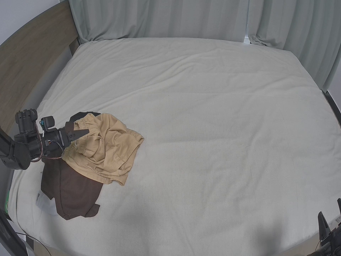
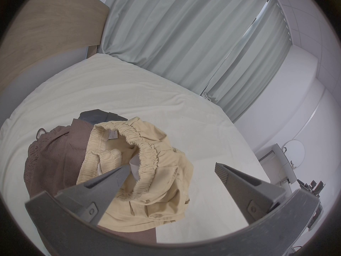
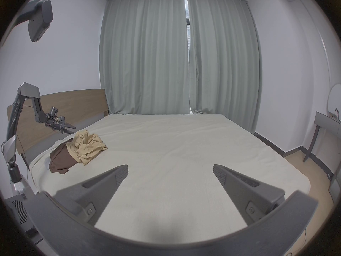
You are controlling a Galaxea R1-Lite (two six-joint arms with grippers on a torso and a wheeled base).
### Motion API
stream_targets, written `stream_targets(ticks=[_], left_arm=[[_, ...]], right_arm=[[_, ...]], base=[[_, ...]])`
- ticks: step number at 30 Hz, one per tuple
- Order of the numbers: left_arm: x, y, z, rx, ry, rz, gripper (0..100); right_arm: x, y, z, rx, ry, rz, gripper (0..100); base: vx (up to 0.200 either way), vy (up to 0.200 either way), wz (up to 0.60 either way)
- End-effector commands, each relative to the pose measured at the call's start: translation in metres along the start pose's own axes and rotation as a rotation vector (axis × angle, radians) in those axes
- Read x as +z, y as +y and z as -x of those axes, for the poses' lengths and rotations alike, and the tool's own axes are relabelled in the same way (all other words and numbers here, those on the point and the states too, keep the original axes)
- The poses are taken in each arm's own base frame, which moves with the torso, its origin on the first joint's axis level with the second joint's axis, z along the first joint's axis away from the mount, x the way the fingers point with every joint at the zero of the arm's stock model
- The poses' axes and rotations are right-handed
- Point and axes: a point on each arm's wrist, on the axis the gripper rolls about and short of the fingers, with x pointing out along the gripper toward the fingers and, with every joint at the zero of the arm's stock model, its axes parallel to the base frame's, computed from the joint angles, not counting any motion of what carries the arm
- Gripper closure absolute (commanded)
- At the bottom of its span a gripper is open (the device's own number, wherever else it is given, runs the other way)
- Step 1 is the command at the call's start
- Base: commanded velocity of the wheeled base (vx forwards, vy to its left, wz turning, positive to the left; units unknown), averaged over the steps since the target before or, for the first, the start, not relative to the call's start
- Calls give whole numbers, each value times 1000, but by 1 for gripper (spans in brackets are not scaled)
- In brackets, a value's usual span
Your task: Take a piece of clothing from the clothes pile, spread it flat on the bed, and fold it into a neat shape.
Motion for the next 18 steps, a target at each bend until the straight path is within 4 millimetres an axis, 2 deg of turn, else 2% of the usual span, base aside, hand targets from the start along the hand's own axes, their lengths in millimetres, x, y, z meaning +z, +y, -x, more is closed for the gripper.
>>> stream_targets(ticks=[1, 12, 18], left_arm=[[-1, 6, -7, 1, 8, 6, 0], [-7, 6, -22, -22, 32, 7, 0], [-12, 7, -40, -42, 53, 7, 0]], right_arm=[[-5, 0, 0, 0, 1, 0, 0], [-5, 0, 0, 0, 1, 0, 0], [-5, 0, 0, 0, 1, 0, 0]], base=[[0, 0, 0], [0, 0, 0], [0, 0, 0]])
